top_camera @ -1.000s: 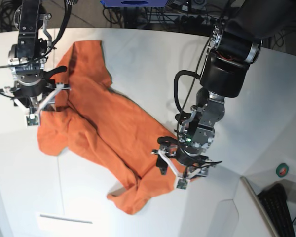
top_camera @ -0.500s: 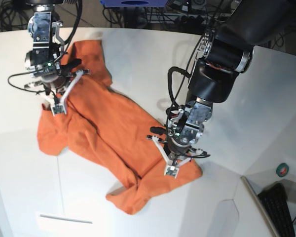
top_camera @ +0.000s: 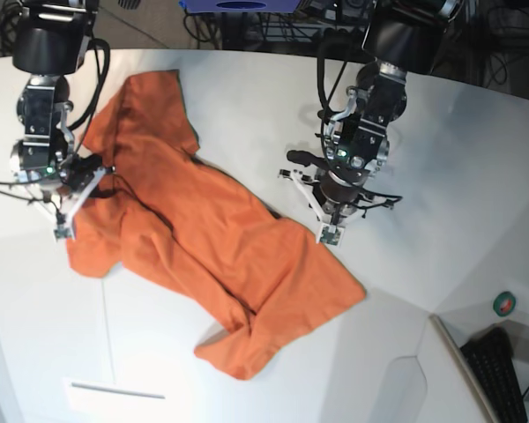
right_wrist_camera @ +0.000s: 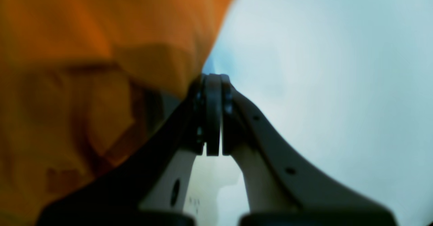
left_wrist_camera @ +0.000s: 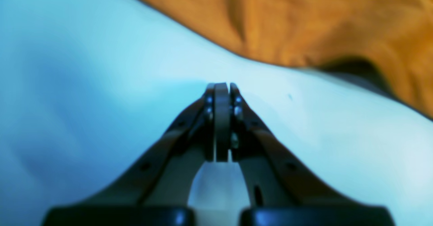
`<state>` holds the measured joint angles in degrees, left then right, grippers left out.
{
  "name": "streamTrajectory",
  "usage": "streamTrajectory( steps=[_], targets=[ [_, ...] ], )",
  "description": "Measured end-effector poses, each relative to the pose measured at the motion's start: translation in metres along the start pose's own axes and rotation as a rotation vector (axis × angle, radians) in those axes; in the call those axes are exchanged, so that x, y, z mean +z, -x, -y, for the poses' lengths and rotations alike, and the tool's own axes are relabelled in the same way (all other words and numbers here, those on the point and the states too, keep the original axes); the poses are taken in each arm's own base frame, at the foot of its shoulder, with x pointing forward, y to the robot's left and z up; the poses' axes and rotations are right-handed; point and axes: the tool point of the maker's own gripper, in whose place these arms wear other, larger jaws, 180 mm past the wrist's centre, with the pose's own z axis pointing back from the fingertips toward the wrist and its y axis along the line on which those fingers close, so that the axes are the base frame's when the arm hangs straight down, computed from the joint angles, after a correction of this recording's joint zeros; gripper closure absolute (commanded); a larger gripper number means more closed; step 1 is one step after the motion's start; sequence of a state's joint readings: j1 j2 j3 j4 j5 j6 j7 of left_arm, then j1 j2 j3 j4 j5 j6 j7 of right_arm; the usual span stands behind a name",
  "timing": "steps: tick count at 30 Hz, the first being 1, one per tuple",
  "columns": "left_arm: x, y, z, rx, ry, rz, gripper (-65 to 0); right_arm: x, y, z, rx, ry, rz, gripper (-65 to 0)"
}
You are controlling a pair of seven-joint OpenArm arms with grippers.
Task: Layout the t-shirt on the table in an organized manner, then fold the t-shirt properly
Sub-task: 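Release and regrasp the shirt edges with both grippers, spreading it flat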
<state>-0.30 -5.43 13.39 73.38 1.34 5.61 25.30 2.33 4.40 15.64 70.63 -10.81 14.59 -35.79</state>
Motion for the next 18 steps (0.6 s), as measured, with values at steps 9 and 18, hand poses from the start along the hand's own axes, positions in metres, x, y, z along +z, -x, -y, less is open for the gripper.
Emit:
streamTrajectory(
  steps=[9, 18],
  targets=[
    [0.018, -0.049, -0.078, 0.105, -0.169, 0.113, 0.0, 0.066, -0.031, 0.005, 0.007, 0.084, 0.199, 0.0],
    [-0.054, -0.048, 0.006, -0.142, 0.025, -0.052, 0.0, 0.090, 0.046, -0.072, 0.039, -0.049, 0.067, 0.0]
  ],
)
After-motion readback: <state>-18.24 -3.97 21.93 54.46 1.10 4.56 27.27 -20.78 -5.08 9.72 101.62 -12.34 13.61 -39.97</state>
